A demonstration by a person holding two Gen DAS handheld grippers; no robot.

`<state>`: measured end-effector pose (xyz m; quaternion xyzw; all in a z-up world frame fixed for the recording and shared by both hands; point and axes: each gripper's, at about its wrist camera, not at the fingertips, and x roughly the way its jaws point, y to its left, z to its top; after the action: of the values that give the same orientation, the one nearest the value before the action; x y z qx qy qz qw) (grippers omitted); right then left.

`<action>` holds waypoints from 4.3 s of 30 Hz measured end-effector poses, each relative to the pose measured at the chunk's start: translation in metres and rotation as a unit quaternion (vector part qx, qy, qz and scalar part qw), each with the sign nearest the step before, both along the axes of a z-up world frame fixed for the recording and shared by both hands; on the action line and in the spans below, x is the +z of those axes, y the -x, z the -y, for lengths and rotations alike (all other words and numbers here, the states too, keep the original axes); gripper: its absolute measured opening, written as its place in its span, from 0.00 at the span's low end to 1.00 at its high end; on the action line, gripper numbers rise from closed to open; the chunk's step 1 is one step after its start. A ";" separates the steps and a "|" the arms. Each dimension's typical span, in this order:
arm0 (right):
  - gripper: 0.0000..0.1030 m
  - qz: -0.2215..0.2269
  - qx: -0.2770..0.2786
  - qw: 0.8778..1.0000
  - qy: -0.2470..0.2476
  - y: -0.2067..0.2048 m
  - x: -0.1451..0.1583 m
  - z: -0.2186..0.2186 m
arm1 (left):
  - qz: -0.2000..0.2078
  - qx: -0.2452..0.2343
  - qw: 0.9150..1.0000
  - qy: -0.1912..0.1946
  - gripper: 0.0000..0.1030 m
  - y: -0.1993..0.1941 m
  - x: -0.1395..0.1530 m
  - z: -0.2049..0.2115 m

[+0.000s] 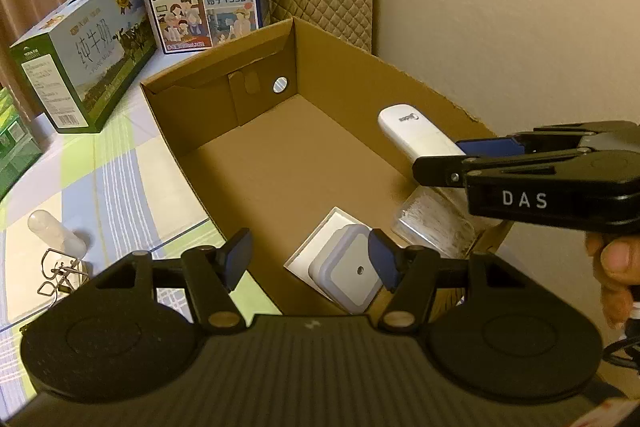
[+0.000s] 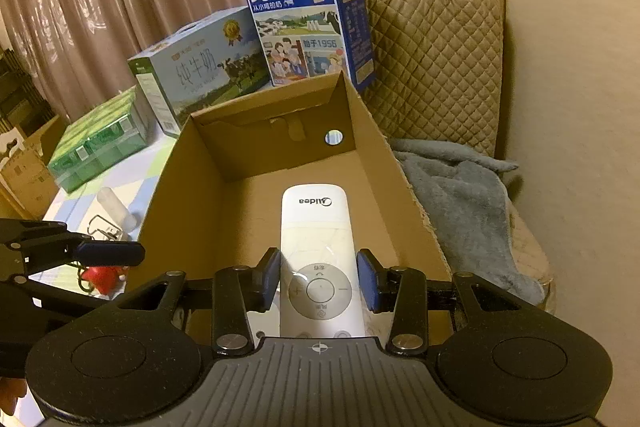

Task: Organize rigid objects
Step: 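Open left tool over the box dropping night light while right tool releases remote, then withdraw both open tools from the box back over the table, then grasp the green-white small bottle with right tool while left tool grasps brown twisted rope piece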

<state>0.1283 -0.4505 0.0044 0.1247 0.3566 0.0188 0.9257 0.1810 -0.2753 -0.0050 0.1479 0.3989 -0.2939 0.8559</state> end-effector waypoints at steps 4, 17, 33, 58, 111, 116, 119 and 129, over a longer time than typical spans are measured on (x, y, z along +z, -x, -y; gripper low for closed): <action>0.39 0.014 0.000 1.000 0.002 0.002 0.005 -0.002 | 0.005 0.004 1.000 0.002 0.57 0.003 0.003 -0.003; 0.48 0.036 -0.010 0.999 -0.001 0.029 0.035 -0.013 | 0.014 0.028 0.999 0.020 0.57 0.018 0.022 -0.032; 0.56 0.048 0.024 0.999 -0.004 0.067 0.064 -0.080 | 0.030 0.073 0.996 0.043 0.63 0.060 0.055 -0.099; 0.73 0.061 0.100 0.993 0.016 0.079 0.047 -0.189 | 0.038 0.242 0.968 0.050 0.95 0.070 0.041 -0.299; 0.43 0.011 0.129 0.990 0.064 -0.058 -0.123 -0.324 | 0.025 0.187 0.981 0.039 0.94 -0.046 -0.104 -0.344; 0.32 0.007 0.131 0.989 0.068 -0.062 -0.127 -0.329 | 0.024 0.182 0.982 0.045 0.94 -0.050 -0.107 -0.346; 0.29 0.008 0.127 0.989 0.072 -0.062 -0.126 -0.329 | 0.022 0.170 0.984 0.044 0.94 -0.049 -0.109 -0.343; 0.28 0.022 0.113 0.989 0.090 -0.053 -0.115 -0.305 | 0.038 0.099 0.994 0.028 0.83 -0.053 -0.113 -0.314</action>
<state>0.1816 -0.1458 -0.1102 -0.0008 0.3480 0.0940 0.9328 0.2343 0.0386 -0.1178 0.0948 0.3703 -0.2134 0.8991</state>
